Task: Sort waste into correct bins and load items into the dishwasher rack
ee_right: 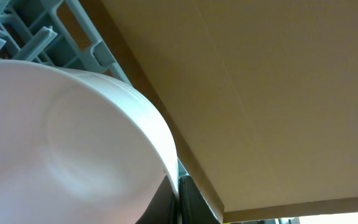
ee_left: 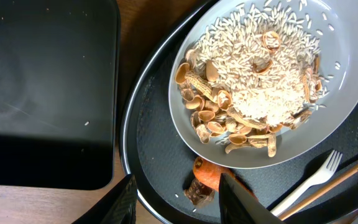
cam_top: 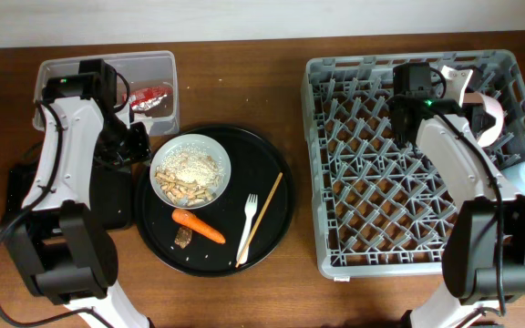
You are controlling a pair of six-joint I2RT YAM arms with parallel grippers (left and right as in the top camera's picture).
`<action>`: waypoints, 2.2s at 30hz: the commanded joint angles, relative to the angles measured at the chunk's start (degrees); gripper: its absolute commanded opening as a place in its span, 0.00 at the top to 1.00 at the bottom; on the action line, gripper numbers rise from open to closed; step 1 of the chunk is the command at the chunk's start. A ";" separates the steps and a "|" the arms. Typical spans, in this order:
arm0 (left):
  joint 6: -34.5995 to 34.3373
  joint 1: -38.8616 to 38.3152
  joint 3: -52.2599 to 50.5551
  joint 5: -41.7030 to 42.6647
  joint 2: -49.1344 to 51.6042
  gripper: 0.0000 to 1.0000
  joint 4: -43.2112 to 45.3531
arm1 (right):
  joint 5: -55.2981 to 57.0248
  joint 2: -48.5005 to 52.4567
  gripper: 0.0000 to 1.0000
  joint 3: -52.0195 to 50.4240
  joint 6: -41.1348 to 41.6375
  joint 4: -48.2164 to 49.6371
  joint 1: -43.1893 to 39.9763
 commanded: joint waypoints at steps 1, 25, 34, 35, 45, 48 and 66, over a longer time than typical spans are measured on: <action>-0.72 0.09 -0.09 0.46 -0.46 0.58 0.17 | 2.84 1.33 0.96 -0.48 0.66 0.07 2.29; -0.72 0.09 -0.09 0.44 -0.44 0.57 0.35 | -81.33 -12.66 0.44 0.15 6.49 -4.57 -32.24; -0.72 0.04 -0.09 0.44 -0.44 0.58 0.04 | -80.81 -1.79 0.96 0.09 6.73 0.68 -32.33; -0.72 0.04 -0.09 0.44 -0.44 0.58 -0.07 | -80.76 -2.27 0.96 0.26 6.73 0.63 -32.37; -0.72 0.04 -0.09 0.44 -0.44 0.58 -0.50 | -1.18 -12.37 0.96 5.20 2.10 -2.58 -5.99; -0.72 0.04 -0.09 0.44 -0.44 0.58 -0.48 | 8.63 -1.38 0.96 5.20 -1.75 -4.52 -1.29; -0.72 0.04 -0.09 0.46 -0.44 0.58 0.17 | 15.23 6.97 0.96 1.53 -6.62 -6.23 2.08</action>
